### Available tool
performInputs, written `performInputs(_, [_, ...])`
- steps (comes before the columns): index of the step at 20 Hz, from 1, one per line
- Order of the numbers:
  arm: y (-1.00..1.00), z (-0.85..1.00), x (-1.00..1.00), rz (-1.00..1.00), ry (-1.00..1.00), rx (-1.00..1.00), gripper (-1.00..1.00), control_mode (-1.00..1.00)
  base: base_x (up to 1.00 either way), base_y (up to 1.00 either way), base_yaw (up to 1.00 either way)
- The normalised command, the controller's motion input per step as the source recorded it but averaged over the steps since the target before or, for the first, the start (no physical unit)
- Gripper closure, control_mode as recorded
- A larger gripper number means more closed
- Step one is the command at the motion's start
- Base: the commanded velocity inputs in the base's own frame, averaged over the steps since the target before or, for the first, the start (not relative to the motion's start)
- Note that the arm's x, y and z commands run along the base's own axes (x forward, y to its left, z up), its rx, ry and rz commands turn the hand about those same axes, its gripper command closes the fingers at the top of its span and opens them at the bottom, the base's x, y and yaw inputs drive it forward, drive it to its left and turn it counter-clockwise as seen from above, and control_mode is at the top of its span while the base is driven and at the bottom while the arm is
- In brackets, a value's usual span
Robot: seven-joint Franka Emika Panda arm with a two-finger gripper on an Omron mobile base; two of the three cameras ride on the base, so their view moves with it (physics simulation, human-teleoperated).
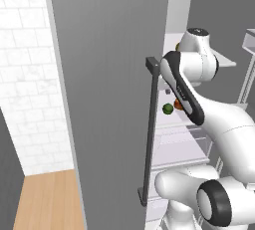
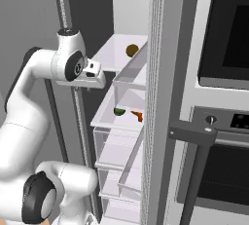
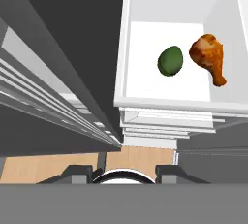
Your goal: Place one avocado and one chicken drumstick in each tupperware on the nearby counter, to pack two identical lunches.
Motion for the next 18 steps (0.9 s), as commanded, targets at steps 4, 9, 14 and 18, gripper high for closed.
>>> performInputs(4, [-0.17,0.00,0.07,0.00,-0.02,0.02,-1.00,-1.00,0.00,0.00,0.00])
performInputs(9, [-0.38,0.16,-0.01,-0.16,-0.29,0.03,-1.00,-1.00,0.00,0.00,0.00])
performInputs(14, [-0.38,0.54,0.25,-0.16,-0.31,-0.02,-1.00,-1.00,0.00,0.00,0.00])
performInputs(18, [-0.62,0.68,0.53,-0.11,-0.12,0.00,-1.00,-1.00,0.00,0.00,0.00])
